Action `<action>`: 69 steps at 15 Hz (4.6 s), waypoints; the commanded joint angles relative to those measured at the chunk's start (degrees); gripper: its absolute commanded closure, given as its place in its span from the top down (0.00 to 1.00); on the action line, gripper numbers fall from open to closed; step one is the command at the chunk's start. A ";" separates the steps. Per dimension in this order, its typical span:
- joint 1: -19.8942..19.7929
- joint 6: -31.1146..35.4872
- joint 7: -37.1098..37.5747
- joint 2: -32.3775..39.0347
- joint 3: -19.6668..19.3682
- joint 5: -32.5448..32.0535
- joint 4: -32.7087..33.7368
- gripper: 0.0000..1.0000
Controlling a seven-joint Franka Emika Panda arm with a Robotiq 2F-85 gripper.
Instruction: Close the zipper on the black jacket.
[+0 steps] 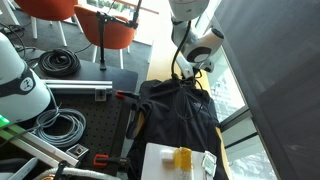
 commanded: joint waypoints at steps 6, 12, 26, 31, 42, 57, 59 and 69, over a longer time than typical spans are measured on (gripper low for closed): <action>1.44 -4.29 -1.83 4.93 4.20 2.92 9.34 0.02; 3.93 -4.57 -1.45 6.41 4.14 2.43 11.48 0.02; 0.22 2.51 -1.51 -3.43 0.70 0.78 -6.72 0.02; -1.74 4.73 -1.69 -5.83 -0.28 0.55 -10.74 0.35; -6.92 7.25 -2.44 -13.88 -1.87 0.89 -22.69 0.99; -22.27 -0.66 -12.53 -45.00 -2.50 5.98 -45.77 1.00; -22.11 -2.95 -13.91 -49.08 -2.47 7.66 -47.36 1.00; -19.43 -7.16 -13.48 -57.46 -3.86 8.45 -50.17 1.00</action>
